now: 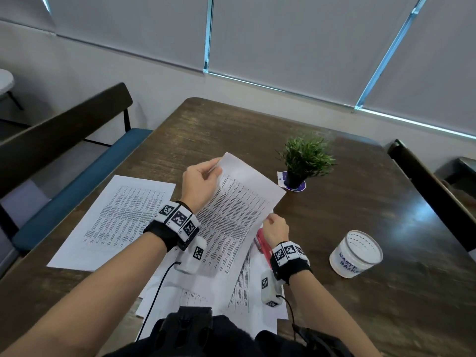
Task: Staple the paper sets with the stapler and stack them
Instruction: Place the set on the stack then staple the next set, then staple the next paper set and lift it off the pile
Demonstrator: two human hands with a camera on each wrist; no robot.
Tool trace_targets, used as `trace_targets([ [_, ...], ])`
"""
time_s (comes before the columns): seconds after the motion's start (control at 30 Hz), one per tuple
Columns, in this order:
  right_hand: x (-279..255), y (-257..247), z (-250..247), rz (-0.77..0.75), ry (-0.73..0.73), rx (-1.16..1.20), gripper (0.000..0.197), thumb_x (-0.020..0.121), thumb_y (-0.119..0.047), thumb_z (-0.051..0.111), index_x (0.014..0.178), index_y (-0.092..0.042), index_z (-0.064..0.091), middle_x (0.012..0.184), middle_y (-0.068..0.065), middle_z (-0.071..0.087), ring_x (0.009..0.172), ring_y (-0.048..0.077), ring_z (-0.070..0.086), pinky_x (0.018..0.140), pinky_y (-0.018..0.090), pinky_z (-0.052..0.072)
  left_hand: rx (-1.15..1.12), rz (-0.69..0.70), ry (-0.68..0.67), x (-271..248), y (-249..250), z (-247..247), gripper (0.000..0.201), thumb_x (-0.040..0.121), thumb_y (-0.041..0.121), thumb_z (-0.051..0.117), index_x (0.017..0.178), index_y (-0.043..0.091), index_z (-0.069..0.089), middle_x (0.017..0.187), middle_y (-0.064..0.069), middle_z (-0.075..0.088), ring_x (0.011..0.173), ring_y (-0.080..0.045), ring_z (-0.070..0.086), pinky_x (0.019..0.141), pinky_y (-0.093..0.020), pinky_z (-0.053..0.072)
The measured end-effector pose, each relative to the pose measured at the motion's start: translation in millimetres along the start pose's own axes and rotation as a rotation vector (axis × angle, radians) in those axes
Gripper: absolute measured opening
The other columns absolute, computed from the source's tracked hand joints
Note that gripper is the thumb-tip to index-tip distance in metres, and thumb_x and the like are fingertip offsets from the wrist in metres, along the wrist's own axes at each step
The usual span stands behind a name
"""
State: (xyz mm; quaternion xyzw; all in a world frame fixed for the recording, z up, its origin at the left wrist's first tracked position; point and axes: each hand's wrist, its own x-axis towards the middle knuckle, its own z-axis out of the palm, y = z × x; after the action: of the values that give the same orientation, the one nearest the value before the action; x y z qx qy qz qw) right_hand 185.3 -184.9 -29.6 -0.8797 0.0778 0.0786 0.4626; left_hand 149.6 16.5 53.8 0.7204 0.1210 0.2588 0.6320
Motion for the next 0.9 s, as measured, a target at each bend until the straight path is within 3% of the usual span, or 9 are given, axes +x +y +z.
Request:
trace_targets([
  [0.07,-2,1,8,-0.021,0.005,0.199,0.029,0.094,-0.022,0.039,0.091,-0.013,0.067,0.092,0.01,0.07,0.092,0.033,0.065,0.082,0.043,0.053,-0.069,0.013,0.047,5,10,-4,0.032,0.091,0.007,0.064,0.123,0.009,0.065,0.108,0.009,0.068,0.099,0.001,0.065,0.09,-0.016,0.051],
  [0.17,-11,8,17,0.096,-0.157,0.536,0.043,0.101,-0.046,0.036,0.109,-0.013,0.062,0.083,0.004,0.072,0.071,0.018,0.069,0.061,0.029,0.054,-0.132,0.007,0.15,18,19,-16,0.033,0.092,0.008,0.063,0.124,0.009,0.064,0.111,0.006,0.068,0.099,-0.001,0.065,0.086,-0.014,0.052],
  [0.27,-25,9,28,0.045,-0.354,0.266,0.058,0.094,-0.056,0.048,0.131,-0.011,0.049,0.126,0.007,0.06,0.113,0.026,0.059,0.094,0.045,0.05,-0.163,-0.019,0.268,29,25,-29,0.032,0.092,0.007,0.062,0.124,0.009,0.064,0.104,0.009,0.067,0.089,0.006,0.063,0.073,-0.007,0.051],
  [0.4,-35,6,39,-0.181,-0.275,0.136,0.026,0.103,-0.023,0.046,0.125,-0.012,0.051,0.119,-0.004,0.055,0.121,0.017,0.052,0.104,0.03,0.038,-0.081,-0.085,0.373,38,11,-49,0.022,0.093,0.017,0.063,0.113,0.013,0.07,0.101,0.005,0.071,0.085,0.0,0.064,0.077,-0.017,0.053],
  [0.5,-38,-6,45,-0.129,-0.178,0.273,0.035,0.105,-0.023,0.04,0.138,-0.011,0.045,0.128,-0.008,0.047,0.126,0.012,0.043,0.111,0.031,0.031,0.048,-0.263,0.242,40,-22,-64,0.031,0.091,0.026,0.066,0.115,0.006,0.067,0.107,-0.003,0.069,0.091,-0.014,0.062,0.08,-0.026,0.051],
  [0.67,-45,-32,62,-0.152,-0.196,0.298,0.03,0.105,-0.023,0.038,0.131,-0.016,0.05,0.134,0.001,0.055,0.12,0.014,0.053,0.108,0.033,0.04,0.496,-0.65,-0.257,18,-75,-98,0.057,0.085,0.04,0.071,0.122,0.0,0.054,0.108,-0.005,0.063,0.103,-0.029,0.063,0.083,-0.033,0.049],
  [0.77,-49,-42,75,-0.133,-0.177,0.224,0.047,0.105,-0.028,0.04,0.147,-0.007,0.036,0.149,0.006,0.04,0.138,0.021,0.037,0.114,0.033,0.03,0.621,-0.781,-0.415,7,-103,-127,0.057,0.086,0.045,0.068,0.118,-0.001,0.057,0.084,-0.007,0.063,0.07,-0.02,0.06,0.067,-0.027,0.049],
  [0.83,-47,-44,87,-0.127,-0.193,0.119,0.044,0.103,-0.029,0.045,0.14,-0.006,0.044,0.139,0.011,0.05,0.127,0.025,0.049,0.103,0.032,0.041,0.604,-0.755,-0.409,4,-116,-145,0.049,0.088,0.032,0.069,0.124,0.0,0.059,0.11,-0.013,0.068,0.093,-0.026,0.064,0.081,-0.034,0.053],
  [0.9,-44,-41,101,-0.099,-0.236,0.049,0.026,0.1,-0.026,0.051,0.118,-0.008,0.056,0.103,0.012,0.065,0.078,0.02,0.062,0.064,0.023,0.048,0.578,-0.696,-0.306,4,-117,-164,0.041,0.092,0.014,0.064,0.129,-0.003,0.057,0.132,-0.018,0.058,0.119,-0.034,0.056,0.1,-0.04,0.044],
])
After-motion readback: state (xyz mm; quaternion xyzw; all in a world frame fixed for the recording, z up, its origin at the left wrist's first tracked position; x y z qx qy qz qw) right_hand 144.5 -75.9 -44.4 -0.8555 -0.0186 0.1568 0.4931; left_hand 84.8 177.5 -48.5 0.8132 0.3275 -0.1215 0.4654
